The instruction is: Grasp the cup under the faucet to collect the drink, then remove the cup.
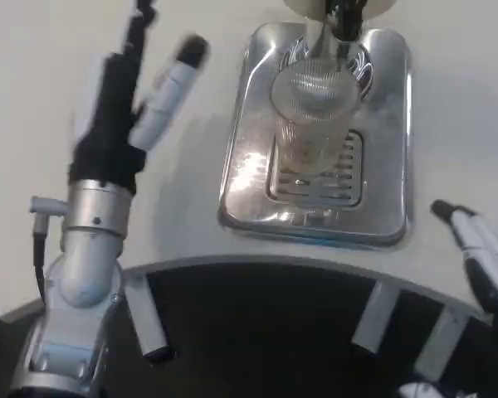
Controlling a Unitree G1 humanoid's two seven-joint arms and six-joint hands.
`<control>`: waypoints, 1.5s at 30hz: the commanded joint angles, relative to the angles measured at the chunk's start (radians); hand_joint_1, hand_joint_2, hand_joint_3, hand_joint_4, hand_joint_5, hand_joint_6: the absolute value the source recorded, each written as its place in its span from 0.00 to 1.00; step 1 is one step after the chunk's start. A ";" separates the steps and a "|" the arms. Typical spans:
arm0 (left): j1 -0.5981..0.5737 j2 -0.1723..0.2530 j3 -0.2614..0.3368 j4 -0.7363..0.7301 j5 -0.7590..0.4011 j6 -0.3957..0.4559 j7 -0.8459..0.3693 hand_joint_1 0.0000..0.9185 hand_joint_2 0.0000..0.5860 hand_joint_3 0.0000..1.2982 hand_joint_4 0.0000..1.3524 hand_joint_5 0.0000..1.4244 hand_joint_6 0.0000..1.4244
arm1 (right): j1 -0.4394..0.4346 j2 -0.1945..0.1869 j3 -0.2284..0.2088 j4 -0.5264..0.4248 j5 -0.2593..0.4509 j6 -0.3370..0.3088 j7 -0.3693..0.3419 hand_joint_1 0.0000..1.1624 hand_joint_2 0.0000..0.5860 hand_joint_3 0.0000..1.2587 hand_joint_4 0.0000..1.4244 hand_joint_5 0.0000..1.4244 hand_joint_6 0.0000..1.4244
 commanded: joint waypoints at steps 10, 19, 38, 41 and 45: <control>-0.007 -0.034 0.035 -0.341 -0.249 0.212 -0.197 0.00 0.24 0.00 0.00 0.00 0.00 | -0.092 -0.047 0.027 -0.011 -0.021 0.101 0.020 0.55 0.48 0.02 0.00 0.04 0.17; -0.016 -0.035 0.015 -0.404 -0.298 0.266 -0.300 0.00 0.27 0.00 0.00 0.02 0.00 | -0.112 -0.068 0.051 0.008 -0.028 0.131 0.002 0.56 0.49 0.03 0.00 0.04 0.16; -0.008 -0.121 -0.080 -0.471 -0.307 0.342 -0.347 0.00 0.28 0.00 0.00 0.00 0.00 | -0.061 -0.062 0.067 -0.012 -0.028 0.153 -0.021 0.55 0.48 0.03 0.00 0.04 0.16; -0.008 -0.130 -0.094 -0.488 -0.309 0.362 -0.352 0.00 0.29 0.00 0.00 0.00 0.00 | -0.042 -0.061 0.070 -0.014 -0.026 0.146 -0.028 0.55 0.49 0.03 0.00 0.04 0.16; 0.000 -0.138 -0.113 -0.498 -0.308 0.381 -0.357 0.00 0.29 0.00 0.00 0.00 0.00 | -0.018 -0.056 0.067 -0.015 -0.021 0.135 -0.045 0.55 0.50 0.03 0.00 0.04 0.16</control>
